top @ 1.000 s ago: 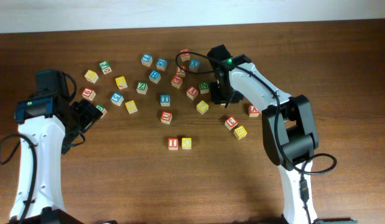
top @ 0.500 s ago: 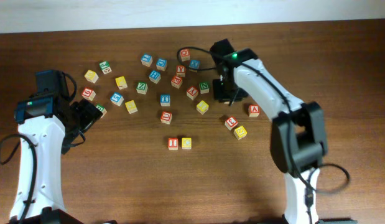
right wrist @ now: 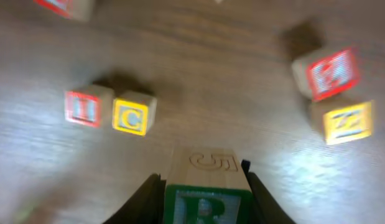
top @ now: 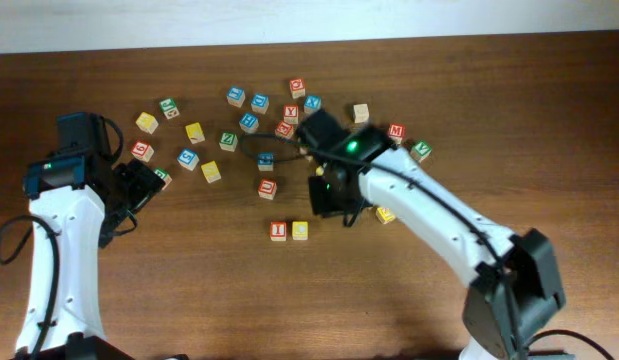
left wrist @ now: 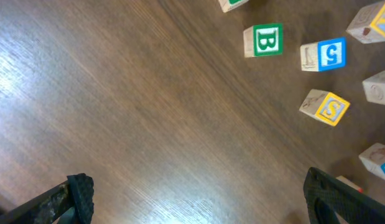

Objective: Spell out ICRA
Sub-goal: 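Lift the green R block and carry it right of the C block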

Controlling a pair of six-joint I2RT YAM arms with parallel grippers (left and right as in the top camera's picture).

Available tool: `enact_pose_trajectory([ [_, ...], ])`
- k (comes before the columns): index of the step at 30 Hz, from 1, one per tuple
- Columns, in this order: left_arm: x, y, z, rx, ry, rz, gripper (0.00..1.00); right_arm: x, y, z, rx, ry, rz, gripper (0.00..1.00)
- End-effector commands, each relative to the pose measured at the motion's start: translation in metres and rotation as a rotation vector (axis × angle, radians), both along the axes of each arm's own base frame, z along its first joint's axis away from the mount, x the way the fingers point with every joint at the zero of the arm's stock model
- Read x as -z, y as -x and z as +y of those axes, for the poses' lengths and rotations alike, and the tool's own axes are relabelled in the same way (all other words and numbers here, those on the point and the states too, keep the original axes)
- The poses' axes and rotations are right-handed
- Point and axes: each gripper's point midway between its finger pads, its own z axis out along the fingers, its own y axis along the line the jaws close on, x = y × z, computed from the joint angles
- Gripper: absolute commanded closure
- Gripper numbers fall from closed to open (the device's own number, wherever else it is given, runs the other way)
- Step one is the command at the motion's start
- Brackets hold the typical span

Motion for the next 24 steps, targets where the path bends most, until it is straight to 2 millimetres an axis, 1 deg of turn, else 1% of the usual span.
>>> enact_pose_trajectory([
  [1,-0.004,0.000,0.001,0.004,-0.005,-0.011,0.01,0.039,0.017,0.007,0.081,-0.008,0.026,0.73],
  [3,-0.004,0.000,0.001,0.004,-0.005,-0.011,0.01,0.058,0.023,0.009,0.093,-0.016,0.017,0.73],
  [6,-0.004,0.001,0.001,0.004,-0.005,-0.011,0.01,0.075,0.021,0.010,0.101,-0.040,-0.012,0.73],
  [8,-0.004,0.000,0.001,0.004,-0.005,-0.011,0.00,0.081,0.020,0.010,0.100,-0.049,-0.022,0.73],
  [10,-0.004,0.000,0.001,0.004,-0.005,-0.011,0.01,0.087,0.019,0.011,0.101,-0.049,-0.027,0.73],
  [12,-0.004,0.000,0.001,0.004,-0.005,-0.011,0.01,0.092,0.017,0.007,0.107,-0.021,-0.036,0.73],
  [18,-0.004,0.000,0.001,0.004,-0.005,-0.011,0.01,0.108,0.014,0.007,0.114,-0.005,-0.027,0.72],
  [19,-0.004,0.000,0.001,0.004,-0.005,-0.011,0.00,0.108,0.014,0.007,0.115,-0.003,-0.027,0.71],
  [20,-0.004,0.000,0.001,0.004,-0.005,-0.011,0.01,0.108,0.014,0.007,0.115,-0.004,-0.028,0.65],
  [21,-0.004,0.000,0.001,0.004,-0.005,-0.011,0.01,0.108,0.014,0.008,0.115,-0.007,-0.030,0.63],
  [24,-0.004,0.000,0.001,0.004,-0.005,-0.011,0.01,0.107,0.014,0.009,0.113,-0.015,-0.025,0.63],
])
